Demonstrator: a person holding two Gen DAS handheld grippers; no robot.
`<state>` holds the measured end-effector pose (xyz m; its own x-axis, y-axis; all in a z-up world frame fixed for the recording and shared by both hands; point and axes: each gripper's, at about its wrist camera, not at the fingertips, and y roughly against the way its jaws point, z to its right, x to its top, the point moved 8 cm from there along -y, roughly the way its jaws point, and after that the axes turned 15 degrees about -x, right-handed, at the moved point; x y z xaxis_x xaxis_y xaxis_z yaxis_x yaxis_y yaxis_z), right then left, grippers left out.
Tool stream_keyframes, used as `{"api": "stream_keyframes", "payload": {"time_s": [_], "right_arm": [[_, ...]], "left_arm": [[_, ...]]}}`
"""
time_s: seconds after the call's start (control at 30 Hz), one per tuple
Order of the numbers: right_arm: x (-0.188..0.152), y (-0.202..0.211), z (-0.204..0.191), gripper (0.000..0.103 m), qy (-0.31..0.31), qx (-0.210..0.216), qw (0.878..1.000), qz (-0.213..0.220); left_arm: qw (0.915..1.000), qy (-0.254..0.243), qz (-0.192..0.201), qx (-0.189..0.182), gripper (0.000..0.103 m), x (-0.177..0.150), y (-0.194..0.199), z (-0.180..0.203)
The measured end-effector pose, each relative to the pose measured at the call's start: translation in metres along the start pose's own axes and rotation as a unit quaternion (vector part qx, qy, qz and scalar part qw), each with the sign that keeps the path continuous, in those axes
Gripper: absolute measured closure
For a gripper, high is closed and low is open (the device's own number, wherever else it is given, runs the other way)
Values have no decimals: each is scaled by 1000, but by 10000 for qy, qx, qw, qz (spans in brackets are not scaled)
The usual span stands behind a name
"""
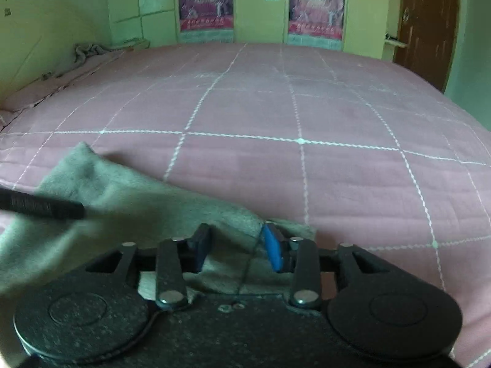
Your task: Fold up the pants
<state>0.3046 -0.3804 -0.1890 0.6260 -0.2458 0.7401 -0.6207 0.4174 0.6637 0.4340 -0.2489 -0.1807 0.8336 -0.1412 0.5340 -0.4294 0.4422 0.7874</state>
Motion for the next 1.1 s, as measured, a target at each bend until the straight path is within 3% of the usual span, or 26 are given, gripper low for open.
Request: {"api": "stream_keyframes", "payload": {"time_s": [0.07,0.2,0.33,0.4,0.53,0.6,0.73,0.87,0.97,1.1], "right_arm": [[-2,-4,0,56,22,-95,10000,14],[6,8,2,55,-122,-163,9997,-154],[4,54,2,59,-49,-9,9997,258],[-11,64,4,59,122,-127,9994,309],[-51,56,16,56,-38,-205,9997,-150],[-49,63,17,55,-37,-264,9995,-173],[-49,93,20,37,-401,-82,9992,-16],[-71,91,14,37,62,-295,9995,-81],[-65,97,21,36,-161,-260,9995,-100],[-65,103,24,33,-352,-186,9991,-114]], "left_arm": [[10000,-46,-13,67,0,-2,1,4],[9972,-693,-75,280,0,-16,23,25],[9944,-1031,-186,137,0,-53,46,39],[9952,-960,-179,34,0,-74,57,40],[9973,-705,-169,-96,0,-95,73,38],[9973,-721,-152,78,0,-100,80,40],[9939,-996,-58,469,0,-109,87,50],[9937,-872,-147,694,0,-111,95,52],[9949,-678,-104,742,0,-114,97,50],[9903,-927,-14,1037,0,-116,97,54]]}}
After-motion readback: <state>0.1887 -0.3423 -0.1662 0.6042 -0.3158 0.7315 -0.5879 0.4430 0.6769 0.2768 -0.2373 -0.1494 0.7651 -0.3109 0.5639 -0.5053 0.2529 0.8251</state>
